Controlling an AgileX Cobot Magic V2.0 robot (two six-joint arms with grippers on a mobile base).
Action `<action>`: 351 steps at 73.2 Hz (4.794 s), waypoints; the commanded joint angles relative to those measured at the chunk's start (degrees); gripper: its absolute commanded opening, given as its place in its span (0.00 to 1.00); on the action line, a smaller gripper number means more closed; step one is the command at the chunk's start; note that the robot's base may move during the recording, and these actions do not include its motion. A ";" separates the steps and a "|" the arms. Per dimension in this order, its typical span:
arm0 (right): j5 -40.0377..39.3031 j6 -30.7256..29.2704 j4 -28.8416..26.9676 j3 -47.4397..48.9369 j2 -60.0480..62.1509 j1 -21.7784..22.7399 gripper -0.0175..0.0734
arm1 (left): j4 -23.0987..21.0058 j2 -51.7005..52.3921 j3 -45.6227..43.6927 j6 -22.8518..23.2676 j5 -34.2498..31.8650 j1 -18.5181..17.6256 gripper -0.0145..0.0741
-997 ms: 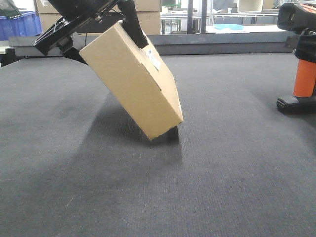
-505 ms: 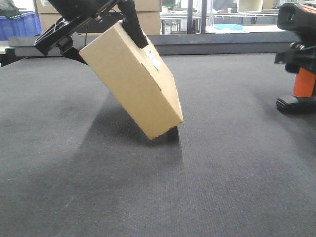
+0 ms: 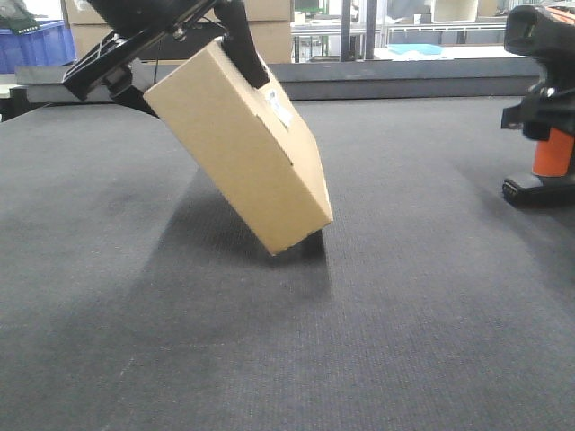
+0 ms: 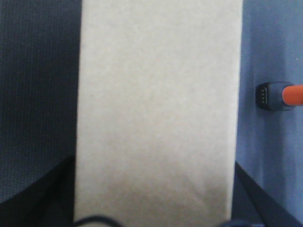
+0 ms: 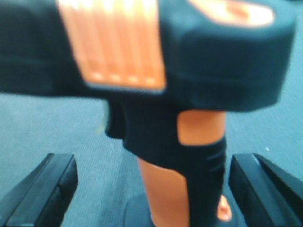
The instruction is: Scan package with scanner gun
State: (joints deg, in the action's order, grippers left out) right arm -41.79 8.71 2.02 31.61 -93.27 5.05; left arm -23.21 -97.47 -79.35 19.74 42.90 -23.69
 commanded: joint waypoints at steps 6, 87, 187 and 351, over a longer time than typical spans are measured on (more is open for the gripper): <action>4.84 -0.04 0.98 0.08 3.26 -0.14 0.81 | 3.00 2.35 -0.34 0.22 0.34 -0.01 0.04; 23.27 -0.16 1.08 -15.01 49.84 -0.14 0.01 | 25.56 12.51 4.95 -12.62 15.65 18.69 0.04; 27.96 -0.16 1.08 -15.01 53.45 -0.14 0.01 | 27.08 12.66 6.33 -16.21 11.05 23.45 0.82; 53.04 -0.16 -2.02 -15.01 83.92 -6.88 0.01 | 25.09 86.44 62.62 -13.09 -38.31 23.45 0.04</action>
State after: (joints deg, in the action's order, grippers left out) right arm 11.51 8.59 0.00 16.83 -9.63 -1.69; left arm 1.71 -11.39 -16.79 6.30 5.26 -0.41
